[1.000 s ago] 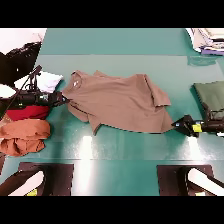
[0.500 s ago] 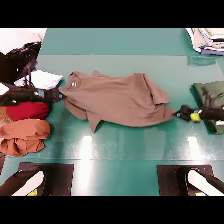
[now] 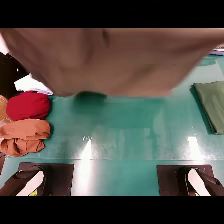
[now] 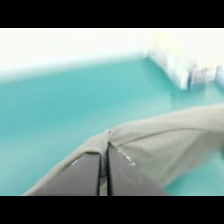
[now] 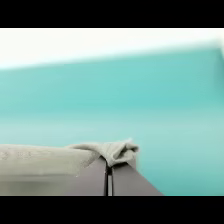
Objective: Fold the shirts.
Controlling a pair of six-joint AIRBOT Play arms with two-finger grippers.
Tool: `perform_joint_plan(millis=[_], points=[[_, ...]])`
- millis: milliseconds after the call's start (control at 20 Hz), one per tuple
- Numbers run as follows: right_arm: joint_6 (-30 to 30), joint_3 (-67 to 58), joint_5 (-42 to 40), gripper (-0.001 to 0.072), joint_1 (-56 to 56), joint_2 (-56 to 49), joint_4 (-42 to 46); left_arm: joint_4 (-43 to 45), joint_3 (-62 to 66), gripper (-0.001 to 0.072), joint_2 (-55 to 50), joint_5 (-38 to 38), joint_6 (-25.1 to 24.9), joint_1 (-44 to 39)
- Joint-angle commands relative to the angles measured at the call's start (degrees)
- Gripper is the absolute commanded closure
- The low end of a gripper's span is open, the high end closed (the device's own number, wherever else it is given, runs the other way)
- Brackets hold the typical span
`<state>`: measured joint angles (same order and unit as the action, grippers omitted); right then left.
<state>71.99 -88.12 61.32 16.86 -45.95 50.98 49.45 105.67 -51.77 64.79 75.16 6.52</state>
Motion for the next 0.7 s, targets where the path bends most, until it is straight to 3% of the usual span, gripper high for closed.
perform_joint_plan(millis=[0,150,350,500,650], points=[[0.0,-15.1,-1.2,0.0699,4.8,3.0,0.2,0.3,19.8,0.0682,0.4,-2.4,1.9,0.0],[0.0,-21.2,0.3,0.0699,10.7,4.2,0.2,0.0,23.7,0.0682,3.1,-5.8,4.2,0.1],[2.4,-28.4,7.6,0.0699,13.7,-0.4,0.0,2.4,22.7,0.0683,3.5,-3.2,5.7,0.1],[6.1,-29.0,17.1,0.0699,13.6,-7.6,-0.5,4.4,8.8,0.0683,3.3,-0.5,7.4,0.0],[6.6,-20.4,24.9,0.0699,8.7,-14.9,0.2,4.3,-11.2,0.0682,3.2,1.1,7.4,0.0]])
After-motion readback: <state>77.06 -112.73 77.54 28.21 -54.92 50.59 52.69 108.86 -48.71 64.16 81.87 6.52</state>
